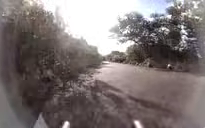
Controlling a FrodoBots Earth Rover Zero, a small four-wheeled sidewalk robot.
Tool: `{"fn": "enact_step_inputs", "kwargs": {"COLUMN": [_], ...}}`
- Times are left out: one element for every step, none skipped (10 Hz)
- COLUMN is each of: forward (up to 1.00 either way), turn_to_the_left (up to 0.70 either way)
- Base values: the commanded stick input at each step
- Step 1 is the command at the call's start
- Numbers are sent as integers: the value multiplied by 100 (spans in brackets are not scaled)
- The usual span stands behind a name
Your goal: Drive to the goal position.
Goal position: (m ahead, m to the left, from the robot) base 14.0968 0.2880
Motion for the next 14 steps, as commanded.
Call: {"fn": "enact_step_inputs", "kwargs": {"forward": [50, 50, 50, 50, 50, 50, 50, 50, 50, 50, 50, 50, 50, 50], "turn_to_the_left": [0, 0, 0, 0, 0, 0, 0, 0, 0, 0, 0, 0, 0, 0]}}
